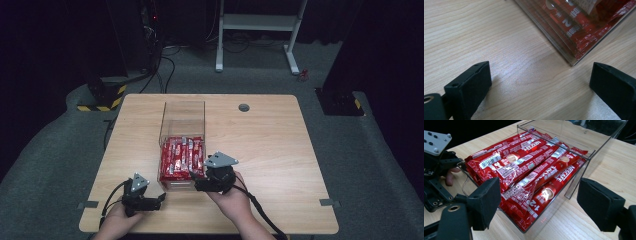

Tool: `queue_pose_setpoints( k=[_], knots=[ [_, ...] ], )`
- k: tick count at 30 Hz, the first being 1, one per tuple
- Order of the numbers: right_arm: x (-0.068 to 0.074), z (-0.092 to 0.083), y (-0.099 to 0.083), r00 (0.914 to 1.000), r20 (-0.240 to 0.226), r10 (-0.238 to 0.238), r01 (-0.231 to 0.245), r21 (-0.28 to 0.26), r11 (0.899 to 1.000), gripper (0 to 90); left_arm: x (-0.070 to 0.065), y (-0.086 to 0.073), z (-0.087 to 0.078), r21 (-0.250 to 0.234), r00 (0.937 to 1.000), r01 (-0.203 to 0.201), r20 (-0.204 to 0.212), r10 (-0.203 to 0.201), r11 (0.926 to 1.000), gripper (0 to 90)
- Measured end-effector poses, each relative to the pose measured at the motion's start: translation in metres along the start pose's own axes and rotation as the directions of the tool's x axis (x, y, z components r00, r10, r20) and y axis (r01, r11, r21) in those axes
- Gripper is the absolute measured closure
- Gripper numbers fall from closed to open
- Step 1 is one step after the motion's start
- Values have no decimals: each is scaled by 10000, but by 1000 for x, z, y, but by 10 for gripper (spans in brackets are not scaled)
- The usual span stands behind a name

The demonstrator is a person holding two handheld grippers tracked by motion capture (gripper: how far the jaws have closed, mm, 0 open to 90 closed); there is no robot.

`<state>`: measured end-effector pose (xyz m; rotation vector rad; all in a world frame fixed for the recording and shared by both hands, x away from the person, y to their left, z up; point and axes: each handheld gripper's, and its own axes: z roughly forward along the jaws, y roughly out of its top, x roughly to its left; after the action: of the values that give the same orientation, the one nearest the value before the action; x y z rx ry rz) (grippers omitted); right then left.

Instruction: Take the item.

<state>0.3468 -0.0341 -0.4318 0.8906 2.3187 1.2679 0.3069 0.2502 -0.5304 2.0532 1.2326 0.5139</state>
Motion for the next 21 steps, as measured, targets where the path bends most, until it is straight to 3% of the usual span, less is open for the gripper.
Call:
queue_pose_setpoints(
  k=[7,11,14,21],
  knots=[
    [1,5,3,9997,-141,189,-188,39,9998,263,0,0,0,16,10000,-49,25,49,10000,36],
    [-2,10,4,9979,-391,522,-516,179,9985,315,0,0,0,30,10000,-47,60,47,10000,34],
    [-2,12,4,9980,-408,473,-463,250,9986,315,0,0,0,43,10000,-28,82,27,10000,32],
    [0,17,2,9975,-388,594,-579,375,9976,426,0,0,0,76,9999,-86,120,85,9999,26]
  ],
)
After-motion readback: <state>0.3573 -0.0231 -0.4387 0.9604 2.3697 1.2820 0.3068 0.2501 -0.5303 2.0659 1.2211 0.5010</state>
